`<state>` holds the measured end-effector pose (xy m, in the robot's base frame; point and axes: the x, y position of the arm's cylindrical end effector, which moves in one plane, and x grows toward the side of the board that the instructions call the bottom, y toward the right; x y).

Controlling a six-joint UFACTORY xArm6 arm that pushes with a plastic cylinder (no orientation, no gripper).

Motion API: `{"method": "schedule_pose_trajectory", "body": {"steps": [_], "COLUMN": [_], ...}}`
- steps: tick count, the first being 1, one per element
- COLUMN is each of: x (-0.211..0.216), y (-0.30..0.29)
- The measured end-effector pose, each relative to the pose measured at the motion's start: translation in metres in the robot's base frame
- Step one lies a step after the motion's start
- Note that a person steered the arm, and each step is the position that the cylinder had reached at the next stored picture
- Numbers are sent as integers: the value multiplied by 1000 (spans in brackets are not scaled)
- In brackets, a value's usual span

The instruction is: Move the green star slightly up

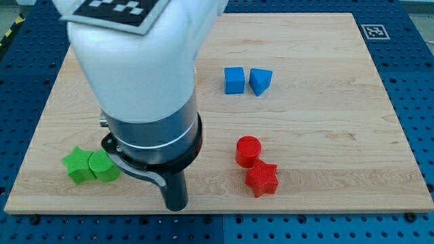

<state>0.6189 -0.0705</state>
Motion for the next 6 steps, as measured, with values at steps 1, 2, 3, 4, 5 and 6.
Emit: {"method": "schedule_pose_trajectory", "body": {"steps": [1,2,3,4,5,6], "x": [-1,-1,-1,-14,-32,-34], "y": [-43,-103,-113,-131,-157,-158]}}
